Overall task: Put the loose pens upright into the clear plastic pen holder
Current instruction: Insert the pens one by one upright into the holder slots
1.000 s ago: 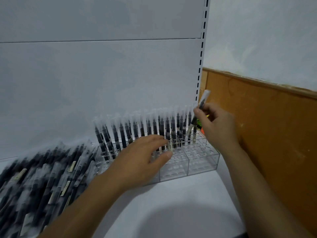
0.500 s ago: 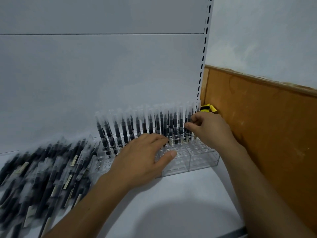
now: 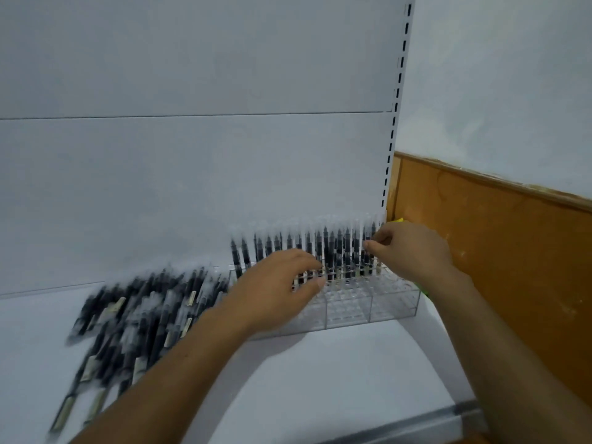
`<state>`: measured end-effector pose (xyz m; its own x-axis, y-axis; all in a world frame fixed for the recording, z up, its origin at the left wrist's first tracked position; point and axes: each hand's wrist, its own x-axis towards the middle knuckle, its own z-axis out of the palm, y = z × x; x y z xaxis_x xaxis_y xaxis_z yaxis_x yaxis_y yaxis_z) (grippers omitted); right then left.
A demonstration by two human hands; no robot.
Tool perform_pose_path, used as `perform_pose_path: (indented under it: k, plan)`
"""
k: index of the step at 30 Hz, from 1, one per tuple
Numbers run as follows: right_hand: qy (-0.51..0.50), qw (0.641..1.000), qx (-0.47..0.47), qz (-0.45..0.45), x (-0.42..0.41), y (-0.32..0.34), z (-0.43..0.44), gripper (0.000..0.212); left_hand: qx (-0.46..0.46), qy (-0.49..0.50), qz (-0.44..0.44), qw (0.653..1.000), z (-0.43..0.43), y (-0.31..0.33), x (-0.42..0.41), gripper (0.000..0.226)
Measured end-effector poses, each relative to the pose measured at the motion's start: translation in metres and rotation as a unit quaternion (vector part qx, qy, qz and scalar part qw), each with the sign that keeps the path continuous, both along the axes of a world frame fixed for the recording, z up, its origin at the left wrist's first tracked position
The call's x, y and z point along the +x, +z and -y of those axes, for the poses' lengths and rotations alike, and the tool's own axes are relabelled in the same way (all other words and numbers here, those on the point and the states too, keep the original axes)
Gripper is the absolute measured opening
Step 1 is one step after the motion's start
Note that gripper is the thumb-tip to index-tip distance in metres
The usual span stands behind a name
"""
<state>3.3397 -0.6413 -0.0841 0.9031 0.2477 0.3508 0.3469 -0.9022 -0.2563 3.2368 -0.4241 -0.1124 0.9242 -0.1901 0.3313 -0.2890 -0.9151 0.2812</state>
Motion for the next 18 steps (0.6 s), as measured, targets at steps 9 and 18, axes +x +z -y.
perform_pose_path:
  k: [9, 18]
  plan:
    - [0.195, 0.981, -0.023, 0.012, -0.075, 0.001, -0.136, 0.032, -0.083, 0.194, 0.002, 0.978, -0.115, 0.004, -0.087, 0.032]
    - [0.297, 0.943, -0.149, 0.004, -0.109, -0.035, -0.247, 0.042, -0.114, 0.411, -0.1, 0.899, -0.199, -0.03, -0.148, 0.028]
